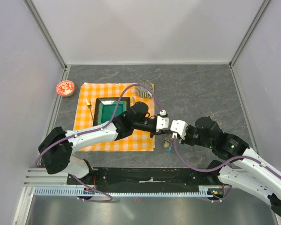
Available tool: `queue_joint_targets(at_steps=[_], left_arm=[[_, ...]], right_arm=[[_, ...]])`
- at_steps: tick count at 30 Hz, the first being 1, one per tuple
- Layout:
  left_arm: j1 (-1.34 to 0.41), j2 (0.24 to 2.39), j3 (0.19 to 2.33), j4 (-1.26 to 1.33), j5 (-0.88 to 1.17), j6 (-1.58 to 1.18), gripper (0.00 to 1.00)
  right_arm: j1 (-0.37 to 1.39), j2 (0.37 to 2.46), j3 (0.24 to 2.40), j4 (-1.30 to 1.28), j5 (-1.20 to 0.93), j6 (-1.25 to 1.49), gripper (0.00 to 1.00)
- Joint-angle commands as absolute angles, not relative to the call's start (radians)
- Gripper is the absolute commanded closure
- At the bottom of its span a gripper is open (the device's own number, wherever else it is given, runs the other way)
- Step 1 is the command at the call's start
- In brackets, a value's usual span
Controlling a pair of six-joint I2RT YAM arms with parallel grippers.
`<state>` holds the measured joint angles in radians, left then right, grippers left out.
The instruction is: Put the keys on the keyring
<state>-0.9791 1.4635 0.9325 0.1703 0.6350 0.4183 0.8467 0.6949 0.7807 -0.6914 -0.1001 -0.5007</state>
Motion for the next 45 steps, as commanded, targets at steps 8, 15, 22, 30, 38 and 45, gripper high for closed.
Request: queue_joint_targets(at_steps=[8,15,22,30,38,45], left_arm=[[-1.055,1.489,0.977,0.158,0.578,0.451,0.98],[-1.069,1.490,0.977,0.156,0.584,0.465,0.98],[-1.083,1.491,0.969,0.160,0.580,0.488,0.98],[-1.100,1.491,0.969,0.155,0.555,0.509,0.98],[-1.118,1.493,0.968,0.147,0.532,0.534,0.98],[-1.132,1.480,0.956,0.144,0.528,0.569,0.98]], right_arm=[[0.862,0.787,0.810,-0.515,-0.144,-0.477,0.94],[0.862,0.799,0.810,-0.482,-0.127,-0.446,0.94],[0.862,0.787,0.804,-0.446,-0.104,-0.419,0.94],[0.862,0.792,0.804,-0.413,-0.083,-0.388,0.93],[0.861,0.802,0.801,-0.385,-0.042,-0.351,0.92],[0.862,0.813,0.805,-0.361,0.046,-0.305,0.92]])
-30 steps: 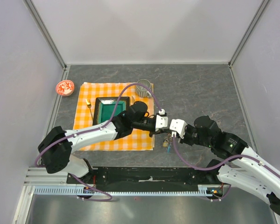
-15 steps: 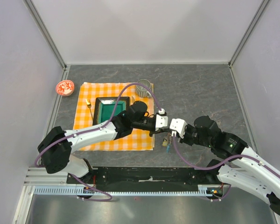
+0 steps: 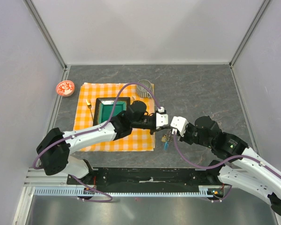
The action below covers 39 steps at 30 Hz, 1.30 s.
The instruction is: Put the keys on the keyring
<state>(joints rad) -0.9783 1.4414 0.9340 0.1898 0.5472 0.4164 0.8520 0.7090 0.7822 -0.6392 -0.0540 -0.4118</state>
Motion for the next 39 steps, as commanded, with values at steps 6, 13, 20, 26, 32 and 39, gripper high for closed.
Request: queue_joint_targets(at_steps=[6,13,20,26,32,39], left_arm=[[-1.134,1.486,0.953,0.144,0.500,0.578,0.98],[-1.152,1.482,0.950,0.146,0.508,0.584,0.98],[-1.160,1.474,0.930,0.182,0.457,0.571,0.98],[-1.157,1.457,0.890,0.232,0.336,0.548,0.98],[-1.143,1.450,0.835,0.317,0.273,0.506,0.98],[-1.089,1.433,0.798,0.348,0.272,0.456,0.98]], right_arm=[[0.862,0.790,0.798,-0.328,0.054,-0.299,0.92],[0.862,0.801,0.793,-0.305,0.069,-0.272,0.91],[0.862,0.790,0.781,-0.294,0.054,-0.267,0.91],[0.864,0.740,0.773,-0.336,0.142,-0.252,0.88],[0.861,0.683,0.764,-0.380,0.271,-0.212,0.78],[0.862,0.623,0.730,-0.385,0.330,-0.180,0.76]])
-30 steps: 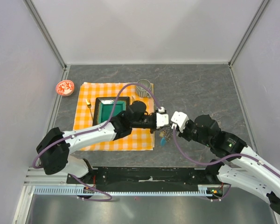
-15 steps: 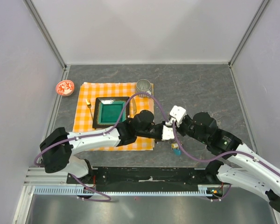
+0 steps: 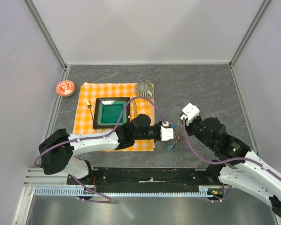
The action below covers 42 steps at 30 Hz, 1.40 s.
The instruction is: Put the keys on the keyring
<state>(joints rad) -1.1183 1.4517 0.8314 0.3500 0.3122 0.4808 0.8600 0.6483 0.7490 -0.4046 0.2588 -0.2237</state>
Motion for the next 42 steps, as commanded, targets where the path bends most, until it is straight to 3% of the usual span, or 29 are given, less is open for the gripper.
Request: queue_joint_targets(at_steps=[1,8,15,17,26,42], left_arm=[[-1.082,1.427,0.789,0.353,0.275,0.448,0.98],[-1.034,1.379,0.741,0.379,0.310,0.411,0.98],[-1.011,1.302,0.697,0.374,0.281,0.400,0.98],[-1.009,1.275,0.670,0.383,0.270,0.399,0.98],[-0.989,1.192,0.557,0.405,0.242,0.368,0.98],[-0.986,1.078,0.420,0.387,0.199,0.221,0.98]], right_arm=[[0.862,0.614,0.724,-0.384,0.336,-0.176,0.76],[0.862,0.630,0.729,-0.383,0.414,-0.105,0.73],[0.858,0.744,0.781,-0.411,0.523,0.047,0.54],[0.839,0.814,0.805,-0.440,0.532,0.063,0.52],[0.517,1.063,0.868,-0.476,0.180,0.170,0.52],[0.460,1.434,0.779,-0.311,0.018,0.206,0.58]])
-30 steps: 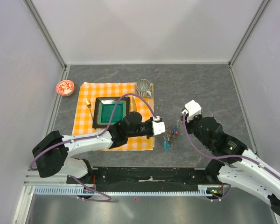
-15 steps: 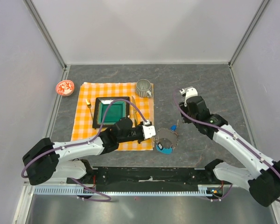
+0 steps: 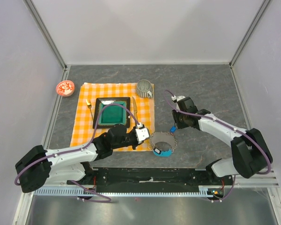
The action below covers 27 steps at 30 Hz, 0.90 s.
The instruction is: Put the keys on the keyring
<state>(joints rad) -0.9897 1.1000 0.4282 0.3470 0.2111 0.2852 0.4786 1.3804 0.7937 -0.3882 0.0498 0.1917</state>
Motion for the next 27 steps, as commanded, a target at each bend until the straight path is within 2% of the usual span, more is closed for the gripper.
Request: queue_joint_targets(at_steps=[1,11,19,22,23,27], left_arm=[[-0.986,1.078,0.419,0.385,0.199,0.221,0.98],[-0.986,1.088,0.425,0.385,0.201,0.221,0.98],[-0.986,1.081,0.425,0.391,0.198,0.219,0.98],[-0.986,1.083,0.426,0.393,0.190,0.222,0.98],[-0.986,1.085,0.429,0.396,0.186,0.222,0.98],[-0.986,1.092,0.437,0.419,0.172,0.229,0.98]], right_arm=[[0.453,1.445,0.776,-0.293,0.018,0.206,0.58],[0.410,1.493,0.767,-0.232,0.003,0.189,0.56],[0.391,1.557,0.781,-0.235,-0.103,0.195,0.62],[0.390,1.559,0.784,-0.233,-0.103,0.198,0.74],[0.391,1.549,0.784,-0.233,-0.095,0.199,0.82],[0.379,1.505,0.775,-0.233,-0.042,0.213,0.99]])
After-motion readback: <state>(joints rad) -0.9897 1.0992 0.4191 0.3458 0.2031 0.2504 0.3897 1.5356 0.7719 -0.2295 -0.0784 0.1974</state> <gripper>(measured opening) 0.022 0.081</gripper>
